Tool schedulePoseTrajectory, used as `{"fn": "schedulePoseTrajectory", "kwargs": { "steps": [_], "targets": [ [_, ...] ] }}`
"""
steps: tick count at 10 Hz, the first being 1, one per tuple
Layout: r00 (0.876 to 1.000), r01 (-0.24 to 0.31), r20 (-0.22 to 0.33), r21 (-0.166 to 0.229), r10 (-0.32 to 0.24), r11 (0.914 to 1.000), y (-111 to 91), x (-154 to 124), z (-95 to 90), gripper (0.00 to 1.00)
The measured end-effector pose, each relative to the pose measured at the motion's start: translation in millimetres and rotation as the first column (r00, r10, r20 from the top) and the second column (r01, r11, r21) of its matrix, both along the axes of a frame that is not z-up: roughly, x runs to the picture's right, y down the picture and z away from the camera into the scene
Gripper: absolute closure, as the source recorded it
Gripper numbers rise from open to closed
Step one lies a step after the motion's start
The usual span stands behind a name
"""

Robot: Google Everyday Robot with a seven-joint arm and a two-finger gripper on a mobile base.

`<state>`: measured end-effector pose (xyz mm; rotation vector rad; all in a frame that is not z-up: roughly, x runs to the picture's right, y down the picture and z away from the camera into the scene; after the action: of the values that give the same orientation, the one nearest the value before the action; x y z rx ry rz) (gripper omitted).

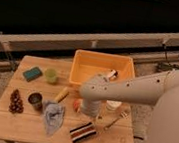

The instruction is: Place eraser in metal cup

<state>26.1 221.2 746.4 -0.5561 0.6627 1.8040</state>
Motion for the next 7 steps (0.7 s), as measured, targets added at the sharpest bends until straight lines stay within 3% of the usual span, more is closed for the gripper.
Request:
{"fn": "schedulePoseTrajectory", "kwargs": {
  "steps": [3,7],
  "targets": [
    [1.0,-0.027,-0.011,-0.005,0.027,0.9996,17.7,15.6,9.4,0.35],
    [0.999,-0.044,-0.015,-0.031,0.044,0.9986,30.9,16.5,17.5,0.35]
  ]
}}
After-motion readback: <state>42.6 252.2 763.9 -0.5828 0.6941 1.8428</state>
